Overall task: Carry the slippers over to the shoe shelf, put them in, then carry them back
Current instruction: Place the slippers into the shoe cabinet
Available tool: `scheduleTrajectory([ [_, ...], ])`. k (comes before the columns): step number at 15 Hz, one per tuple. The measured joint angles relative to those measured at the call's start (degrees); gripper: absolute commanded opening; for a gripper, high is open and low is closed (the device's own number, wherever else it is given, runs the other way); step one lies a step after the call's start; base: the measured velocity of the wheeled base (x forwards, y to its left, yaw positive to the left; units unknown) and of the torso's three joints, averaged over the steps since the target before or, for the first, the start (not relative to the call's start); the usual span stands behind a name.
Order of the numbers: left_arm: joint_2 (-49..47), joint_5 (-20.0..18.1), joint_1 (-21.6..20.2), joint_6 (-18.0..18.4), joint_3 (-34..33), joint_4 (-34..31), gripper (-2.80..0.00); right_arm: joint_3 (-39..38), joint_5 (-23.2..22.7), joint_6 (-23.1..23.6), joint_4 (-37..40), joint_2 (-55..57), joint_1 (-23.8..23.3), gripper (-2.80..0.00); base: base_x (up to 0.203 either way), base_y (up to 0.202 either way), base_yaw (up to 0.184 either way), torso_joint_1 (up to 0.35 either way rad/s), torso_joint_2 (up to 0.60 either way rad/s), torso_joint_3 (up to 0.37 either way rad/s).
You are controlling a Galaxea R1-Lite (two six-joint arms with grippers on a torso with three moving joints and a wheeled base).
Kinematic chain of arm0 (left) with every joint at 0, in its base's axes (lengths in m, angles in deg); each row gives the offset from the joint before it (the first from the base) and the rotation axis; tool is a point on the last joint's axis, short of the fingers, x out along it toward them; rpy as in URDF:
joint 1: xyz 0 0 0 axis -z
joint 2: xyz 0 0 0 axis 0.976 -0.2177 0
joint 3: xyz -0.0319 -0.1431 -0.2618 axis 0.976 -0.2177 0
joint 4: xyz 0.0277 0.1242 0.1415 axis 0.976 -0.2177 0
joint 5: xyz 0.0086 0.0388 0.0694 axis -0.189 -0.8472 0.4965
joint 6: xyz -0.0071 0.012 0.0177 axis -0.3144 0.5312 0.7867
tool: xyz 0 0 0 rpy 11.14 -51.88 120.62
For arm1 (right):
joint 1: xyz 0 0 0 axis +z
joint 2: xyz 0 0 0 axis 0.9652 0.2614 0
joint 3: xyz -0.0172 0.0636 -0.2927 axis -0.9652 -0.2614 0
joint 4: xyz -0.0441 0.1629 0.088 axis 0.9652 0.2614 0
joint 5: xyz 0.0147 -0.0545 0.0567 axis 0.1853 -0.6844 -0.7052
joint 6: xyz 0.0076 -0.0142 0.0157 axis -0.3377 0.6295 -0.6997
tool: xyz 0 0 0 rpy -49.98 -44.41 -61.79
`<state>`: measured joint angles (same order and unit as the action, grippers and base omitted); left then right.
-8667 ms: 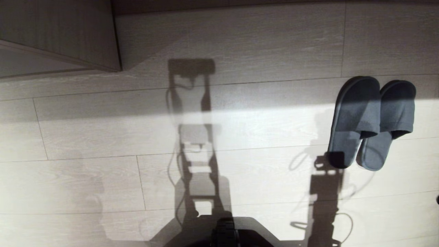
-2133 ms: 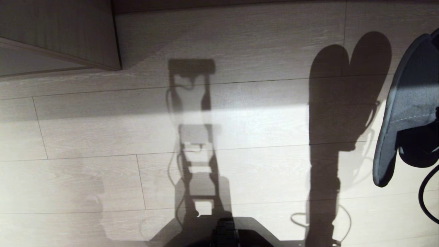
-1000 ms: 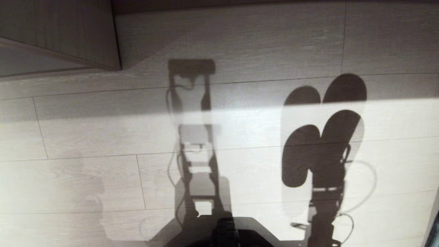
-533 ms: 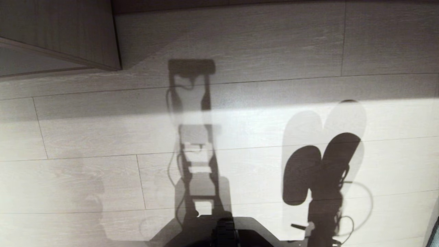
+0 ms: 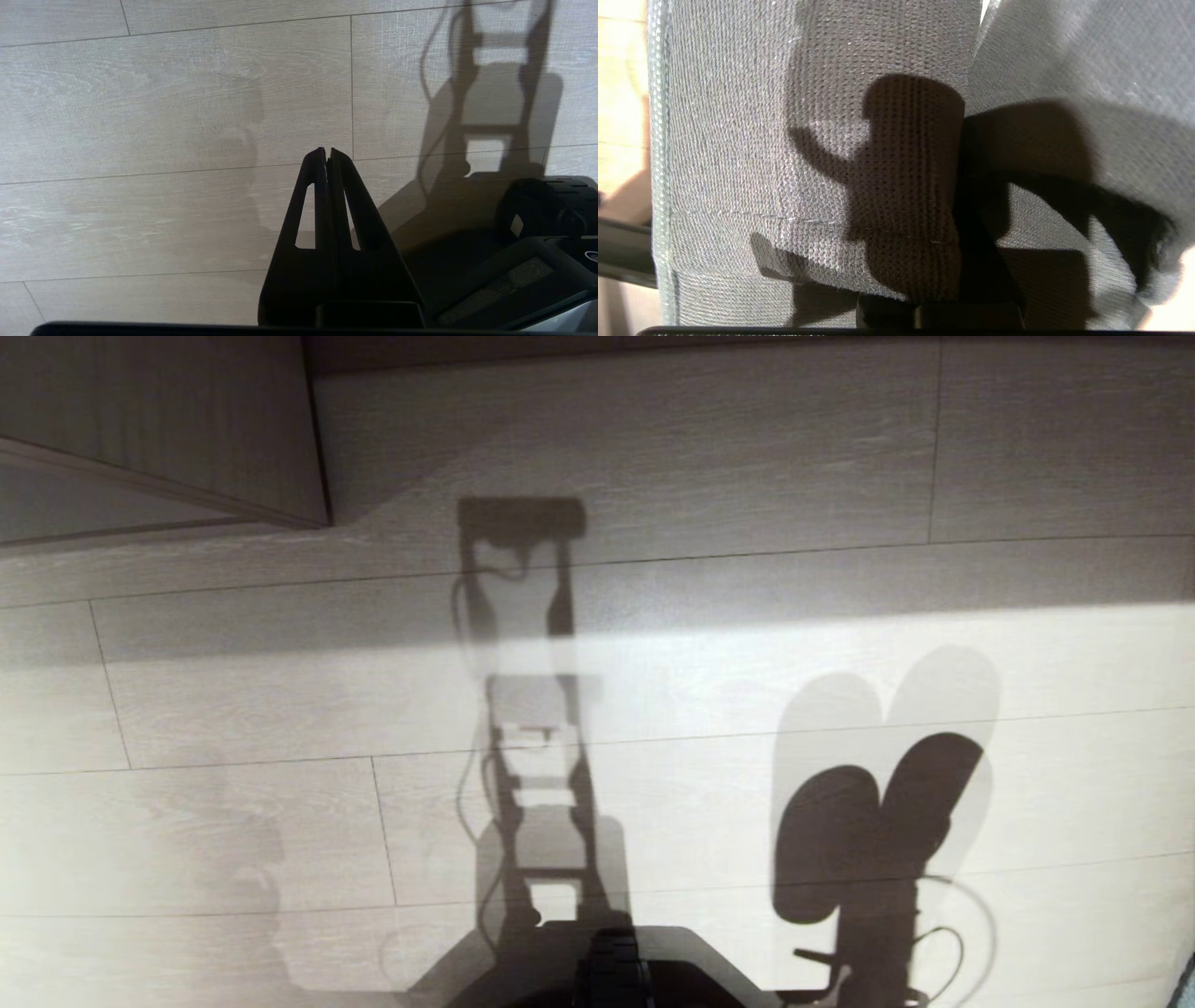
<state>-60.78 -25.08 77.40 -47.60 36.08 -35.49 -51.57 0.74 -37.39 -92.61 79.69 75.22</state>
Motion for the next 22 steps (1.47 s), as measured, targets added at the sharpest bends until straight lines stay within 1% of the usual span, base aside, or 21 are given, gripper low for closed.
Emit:
scheduleTrajectory([
  [2, 0.0, 0.0, 0.0, 0.0, 0.0, 0.0, -2.80, 0.0, 2.5, 0.2, 0.5, -1.3, 0.0, -2.80, 0.000, 0.000, 0.000, 0.000, 0.00, 0.000],
  [3, 0.0, 0.0, 0.0, 0.0, 0.0, 0.0, -2.80, -0.1, 4.9, 0.4, 1.5, -1.7, 0.0, -2.80, 0.000, 0.000, 0.000, 0.000, 0.00, 0.000],
  [4, 0.0, 0.0, 0.0, 0.0, 0.0, 0.0, -2.80, -0.1, 7.0, 0.9, 3.5, -2.0, 0.0, -2.80, 0.000, 0.000, 0.000, 0.000, 0.00, 0.000],
  [5, 0.0, 0.0, 0.0, 0.0, 0.0, 0.0, -2.80, -0.1, 7.6, 1.3, 6.1, -2.2, 0.0, -2.80, 0.000, 0.000, 0.000, 0.000, 0.00, 0.000],
  [7, 0.0, 0.0, 0.0, 0.0, 0.0, 0.0, -2.80, -0.2, 7.7, 1.4, 8.9, -2.4, 0.0, -2.80, 0.000, 0.000, 0.000, 0.000, 0.00, 0.000],
  [22, 0.0, 0.0, 0.0, 0.0, 0.0, 0.0, -2.80, -0.1, 7.7, 1.5, 9.0, -2.5, 0.0, -2.80, 0.000, 0.000, 0.000, 0.000, 0.00, 0.000],
])
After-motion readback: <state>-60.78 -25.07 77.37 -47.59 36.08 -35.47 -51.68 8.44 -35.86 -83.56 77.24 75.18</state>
